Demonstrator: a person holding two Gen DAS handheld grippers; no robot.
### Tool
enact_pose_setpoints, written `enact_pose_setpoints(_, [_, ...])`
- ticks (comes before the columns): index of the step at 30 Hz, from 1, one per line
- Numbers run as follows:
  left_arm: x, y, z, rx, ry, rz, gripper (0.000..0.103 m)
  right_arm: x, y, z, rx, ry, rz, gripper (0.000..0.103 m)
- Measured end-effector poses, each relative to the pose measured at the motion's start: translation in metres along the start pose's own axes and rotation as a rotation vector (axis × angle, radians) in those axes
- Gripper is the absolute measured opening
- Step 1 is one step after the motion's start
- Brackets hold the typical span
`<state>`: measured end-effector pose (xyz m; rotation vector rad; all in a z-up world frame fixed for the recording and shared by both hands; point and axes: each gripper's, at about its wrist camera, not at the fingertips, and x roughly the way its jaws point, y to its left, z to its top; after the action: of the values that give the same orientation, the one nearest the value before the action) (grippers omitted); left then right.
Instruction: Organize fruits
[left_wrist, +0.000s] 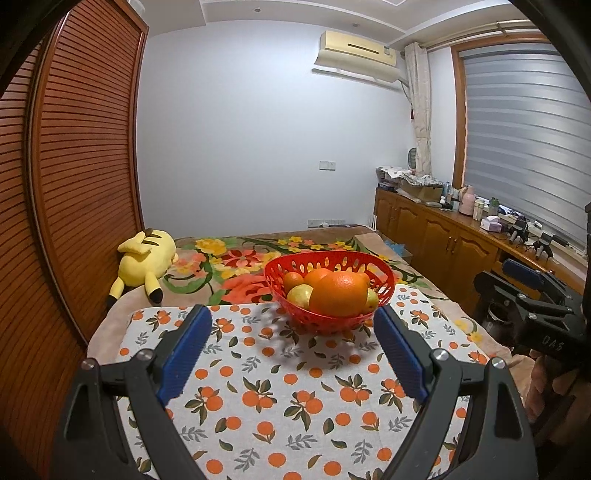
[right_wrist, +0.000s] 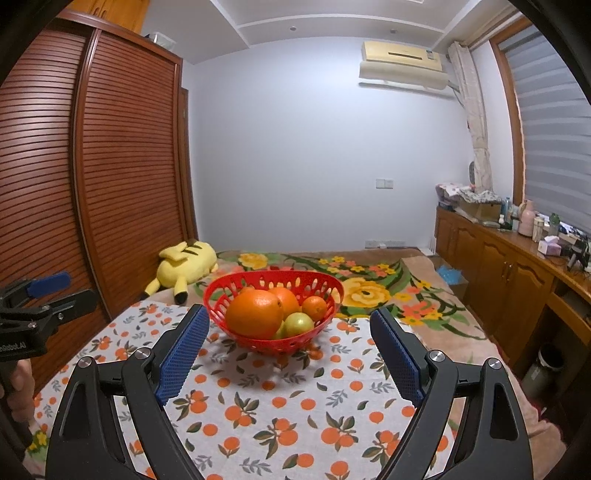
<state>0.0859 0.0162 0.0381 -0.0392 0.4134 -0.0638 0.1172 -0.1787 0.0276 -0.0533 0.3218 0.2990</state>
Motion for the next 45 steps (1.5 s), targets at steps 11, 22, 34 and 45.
enact_pose_setpoints(11, [-0.002,-0.002,-0.001,-0.005,0.002,-0.013,0.09,-0.001,0.0,0.0,0.0,0.0,0.001,0.091])
enact_pose_setpoints(22, [-0.009,-0.004,0.001,-0.003,-0.009,-0.017,0.09,-0.001,0.0,0.0,-0.001,-0.001,0.0,0.091])
enact_pose_setpoints(34, [-0.011,-0.004,0.003,-0.001,-0.012,-0.019,0.09,-0.001,0.0,-0.001,-0.001,-0.001,0.0,0.091])
enact_pose_setpoints(45, [-0.013,-0.004,0.003,-0.002,-0.016,-0.022,0.09,-0.001,0.0,-0.002,-0.002,-0.002,-0.001,0.091])
